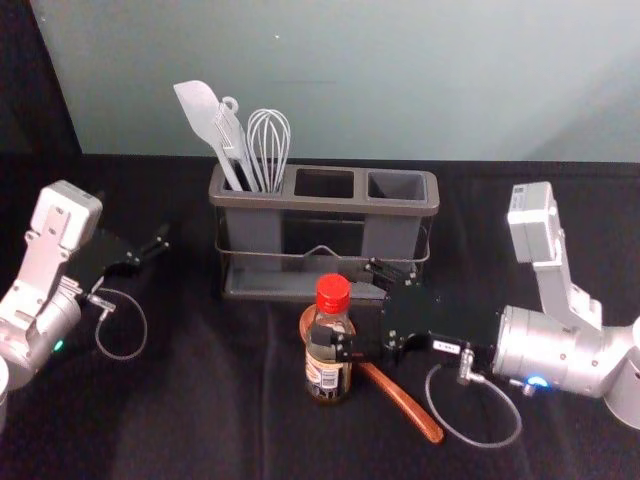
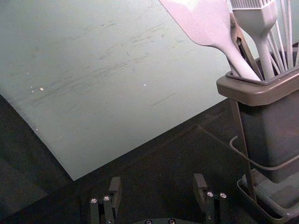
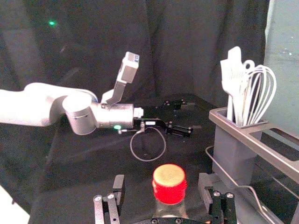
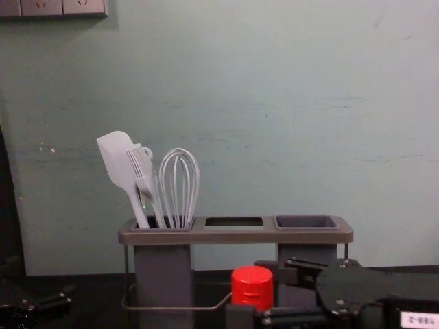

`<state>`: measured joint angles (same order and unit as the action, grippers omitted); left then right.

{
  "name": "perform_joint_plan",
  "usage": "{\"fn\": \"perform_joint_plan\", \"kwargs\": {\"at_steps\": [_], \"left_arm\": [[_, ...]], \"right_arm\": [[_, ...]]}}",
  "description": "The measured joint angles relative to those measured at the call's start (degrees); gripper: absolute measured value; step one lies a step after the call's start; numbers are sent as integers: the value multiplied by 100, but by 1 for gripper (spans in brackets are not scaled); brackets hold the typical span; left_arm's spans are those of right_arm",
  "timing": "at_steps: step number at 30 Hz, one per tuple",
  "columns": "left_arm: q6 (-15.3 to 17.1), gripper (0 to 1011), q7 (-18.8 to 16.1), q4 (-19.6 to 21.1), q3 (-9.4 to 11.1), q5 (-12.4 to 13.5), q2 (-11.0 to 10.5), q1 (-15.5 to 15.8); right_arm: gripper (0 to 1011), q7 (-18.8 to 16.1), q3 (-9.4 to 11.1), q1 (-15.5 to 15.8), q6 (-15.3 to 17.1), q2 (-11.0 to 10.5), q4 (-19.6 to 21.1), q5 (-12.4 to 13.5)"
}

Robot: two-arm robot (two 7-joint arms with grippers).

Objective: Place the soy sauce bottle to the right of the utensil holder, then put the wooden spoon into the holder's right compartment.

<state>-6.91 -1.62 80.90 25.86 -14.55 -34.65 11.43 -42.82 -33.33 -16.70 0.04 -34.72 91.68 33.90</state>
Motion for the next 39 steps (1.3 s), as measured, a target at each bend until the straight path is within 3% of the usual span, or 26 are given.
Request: {"fn": "perform_joint_plan", "kwargs": {"at_steps": [13,25,39], "left_arm": [[0,1005,0,0,0,0,0,0],[0,1005,0,0,0,0,0,0],[0,1005,0,0,0,0,0,0]], "right_arm": [[1003,129,-139,-240,101,291,-338,80],[980,134,-132,-234,101,279,-324,90],[606,115,-125,-226,85,269,-312,90]]}}
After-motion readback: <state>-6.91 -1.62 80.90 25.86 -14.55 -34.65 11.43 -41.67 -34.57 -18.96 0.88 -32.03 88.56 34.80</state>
